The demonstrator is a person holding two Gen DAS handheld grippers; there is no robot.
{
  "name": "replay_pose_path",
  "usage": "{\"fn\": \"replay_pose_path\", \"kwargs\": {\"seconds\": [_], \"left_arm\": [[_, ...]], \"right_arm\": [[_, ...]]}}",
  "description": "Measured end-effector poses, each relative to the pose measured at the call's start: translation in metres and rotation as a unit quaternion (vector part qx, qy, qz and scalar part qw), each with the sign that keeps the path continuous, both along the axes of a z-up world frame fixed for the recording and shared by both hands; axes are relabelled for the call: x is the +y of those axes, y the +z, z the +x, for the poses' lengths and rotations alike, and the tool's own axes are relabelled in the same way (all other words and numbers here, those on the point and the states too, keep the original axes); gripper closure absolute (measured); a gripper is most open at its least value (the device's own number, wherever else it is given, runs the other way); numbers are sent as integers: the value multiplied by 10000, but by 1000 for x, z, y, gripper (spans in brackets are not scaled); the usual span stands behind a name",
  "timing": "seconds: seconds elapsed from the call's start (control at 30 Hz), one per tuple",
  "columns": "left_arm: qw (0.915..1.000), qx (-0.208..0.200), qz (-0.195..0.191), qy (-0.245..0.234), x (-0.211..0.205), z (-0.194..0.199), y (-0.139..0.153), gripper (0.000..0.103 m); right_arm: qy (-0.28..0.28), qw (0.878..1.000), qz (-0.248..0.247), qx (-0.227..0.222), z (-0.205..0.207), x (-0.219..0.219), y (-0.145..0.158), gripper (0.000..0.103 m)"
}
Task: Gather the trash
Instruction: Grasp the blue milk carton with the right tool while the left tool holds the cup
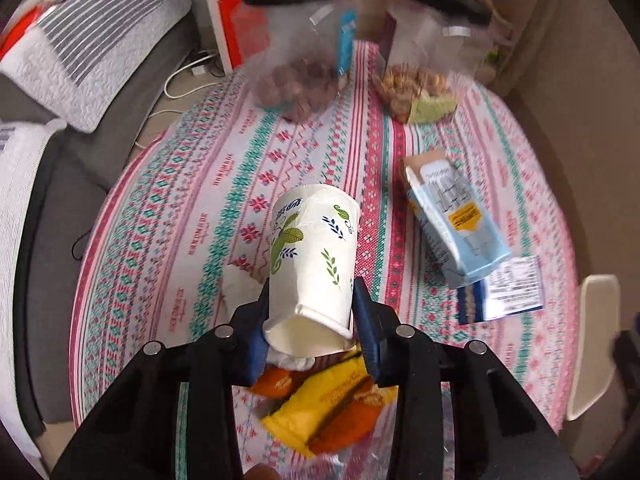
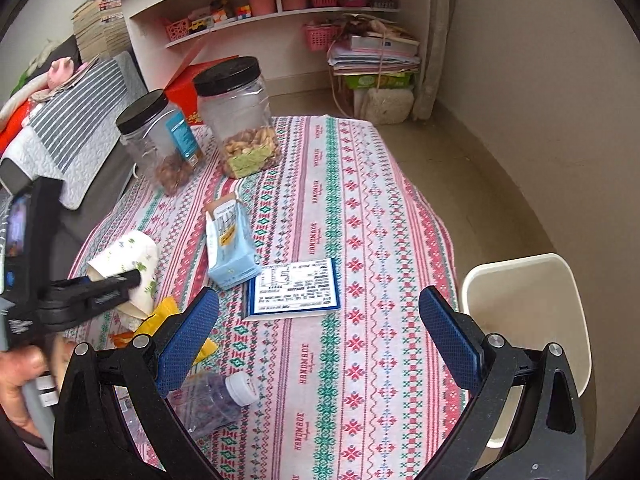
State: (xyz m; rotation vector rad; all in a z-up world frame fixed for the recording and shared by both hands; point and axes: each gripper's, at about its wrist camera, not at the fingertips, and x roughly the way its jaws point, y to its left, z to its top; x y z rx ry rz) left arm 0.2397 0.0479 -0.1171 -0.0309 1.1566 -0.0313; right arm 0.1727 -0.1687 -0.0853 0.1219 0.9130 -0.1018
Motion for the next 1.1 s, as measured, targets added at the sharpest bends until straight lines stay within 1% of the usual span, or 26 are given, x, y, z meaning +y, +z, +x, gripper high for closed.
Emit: {"fn": "replay_pose_path", "kwargs": {"seconds": [0.1, 0.2, 0.27, 0.33, 0.4, 0.43, 0.5, 0.67, 0.73, 0.8, 0.87, 0.9, 0.97, 1.0, 1.03, 1.1], "left_arm": [[9989, -320, -253, 217, 18, -23, 37, 66], [9948, -689, -528, 529, 39, -57, 76, 66], [9904, -1060, -524, 723, 52, -86, 102, 66], [9842, -1472, -385, 907, 60, -111, 118, 65], [9787, -1733, -229, 1073, 66, -130, 122, 65], [9783, -1752, -164, 1097, 67, -135, 120, 65], [9804, -1670, -74, 1040, 70, -134, 116, 65], [9788, -1652, -215, 1194, 90, -132, 118, 64], [9780, -1637, -275, 1264, 99, -132, 118, 64], [9781, -1588, -286, 1315, 106, -134, 117, 64], [9776, -1547, -228, 1406, 115, -136, 114, 64], [9771, -1532, -197, 1467, 120, -137, 112, 64], [9754, -1481, -178, 1621, 131, -138, 107, 64], [9748, -1454, -191, 1679, 135, -138, 106, 64], [9743, -1433, -214, 1726, 140, -139, 105, 64], [9735, -1394, -255, 1796, 147, -140, 103, 64]], "right_arm": [[125, 9999, -16, 16, 2, 6, -1, 7], [477, 9986, 111, 179, 10, 16, -4, 7], [746, 9968, 30, 273, 21, 27, -7, 7], [949, 9946, -98, 409, 35, 36, -12, 7], [1013, 9925, -190, 657, 54, 43, -21, 7], [1098, 9905, -194, 808, 66, 48, -27, 7], [1231, 9869, -245, 1014, 87, 57, -36, 7], [1352, 9830, -459, 1155, 121, 79, -57, 7], [1296, 9830, -590, 1161, 133, 86, -68, 7], [1239, 9825, -706, 1199, 144, 91, -80, 7], [1201, 9811, -704, 1340, 155, 94, -94, 8], [1172, 9806, -710, 1400, 158, 94, -99, 13], [1167, 9785, -620, 1585, 164, 94, -110, 33], [1186, 9789, -447, 1601, 165, 93, -112, 45], [1155, 9805, -367, 1546, 164, 91, -110, 48], [1178, 9808, -233, 1537, 160, 91, -107, 48]]}}
